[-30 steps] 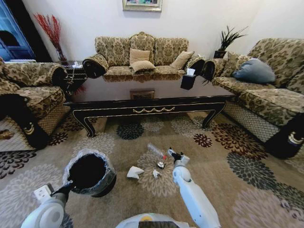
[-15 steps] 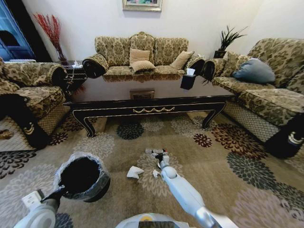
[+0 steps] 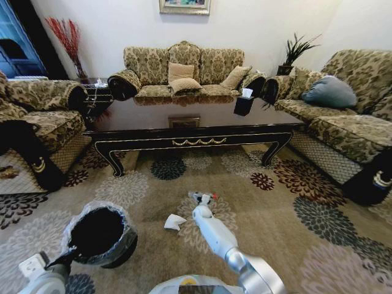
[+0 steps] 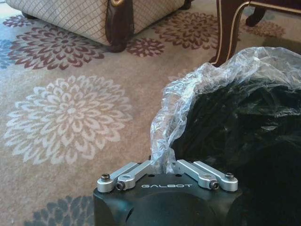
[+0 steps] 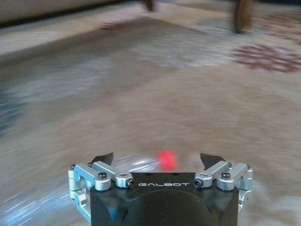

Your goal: Move to the front of the table and pick up the trash from the floor, then place it into the trash bin.

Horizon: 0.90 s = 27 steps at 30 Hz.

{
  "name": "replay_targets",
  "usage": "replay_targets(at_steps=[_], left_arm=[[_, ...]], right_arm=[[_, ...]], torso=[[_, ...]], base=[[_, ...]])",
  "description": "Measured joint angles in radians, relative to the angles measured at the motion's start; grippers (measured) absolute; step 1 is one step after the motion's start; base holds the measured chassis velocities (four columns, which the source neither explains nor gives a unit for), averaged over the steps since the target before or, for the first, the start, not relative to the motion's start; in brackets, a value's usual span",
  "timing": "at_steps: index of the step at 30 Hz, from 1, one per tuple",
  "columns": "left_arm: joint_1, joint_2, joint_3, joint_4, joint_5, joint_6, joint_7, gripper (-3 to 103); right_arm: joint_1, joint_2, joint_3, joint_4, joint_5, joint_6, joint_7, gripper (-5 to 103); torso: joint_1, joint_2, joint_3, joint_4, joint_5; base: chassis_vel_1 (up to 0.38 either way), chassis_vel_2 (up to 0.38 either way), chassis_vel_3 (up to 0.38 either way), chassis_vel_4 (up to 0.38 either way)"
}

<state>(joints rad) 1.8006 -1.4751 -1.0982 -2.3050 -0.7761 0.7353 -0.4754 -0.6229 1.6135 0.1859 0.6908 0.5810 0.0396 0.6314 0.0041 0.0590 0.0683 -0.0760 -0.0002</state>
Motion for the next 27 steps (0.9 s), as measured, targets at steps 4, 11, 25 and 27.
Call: replay_targets(at_steps=[4, 11, 25, 27], left_arm=[[-0.001, -0.004, 0.006, -0.006, 0.010, 0.000, -0.001, 2], [0.001, -0.006, 0.004, -0.011, 0.022, 0.000, -0.004, 2], [0.014, -0.006, -0.014, -0.014, 0.030, 0.000, -0.004, 2], [0.014, -0.006, -0.015, -0.014, 0.029, 0.000, -0.003, 2]], right_arm=[[0.032, -0.001, 0.057, -0.046, 0.055, 0.011, 0.030, 100], [0.015, -0.003, 0.029, -0.042, 0.047, 0.014, -0.070, 100], [0.049, -0.005, -0.164, -0.130, -0.562, 0.163, -0.561, 100], [0.059, -0.005, -0.194, -0.139, -0.569, 0.144, -0.574, 100]], torso=[[0.000, 0.000, 0.000, 0.0005, 0.0000], [0.000, 0.000, 0.000, 0.0006, 0.0003], [0.000, 0.000, 0.000, 0.0003, 0.0000], [0.000, 0.000, 0.000, 0.0004, 0.0002]], base=[[0.000, 0.000, 0.000, 0.000], [0.000, 0.000, 0.000, 0.000], [0.000, 0.000, 0.000, 0.000], [0.000, 0.000, 0.000, 0.000]])
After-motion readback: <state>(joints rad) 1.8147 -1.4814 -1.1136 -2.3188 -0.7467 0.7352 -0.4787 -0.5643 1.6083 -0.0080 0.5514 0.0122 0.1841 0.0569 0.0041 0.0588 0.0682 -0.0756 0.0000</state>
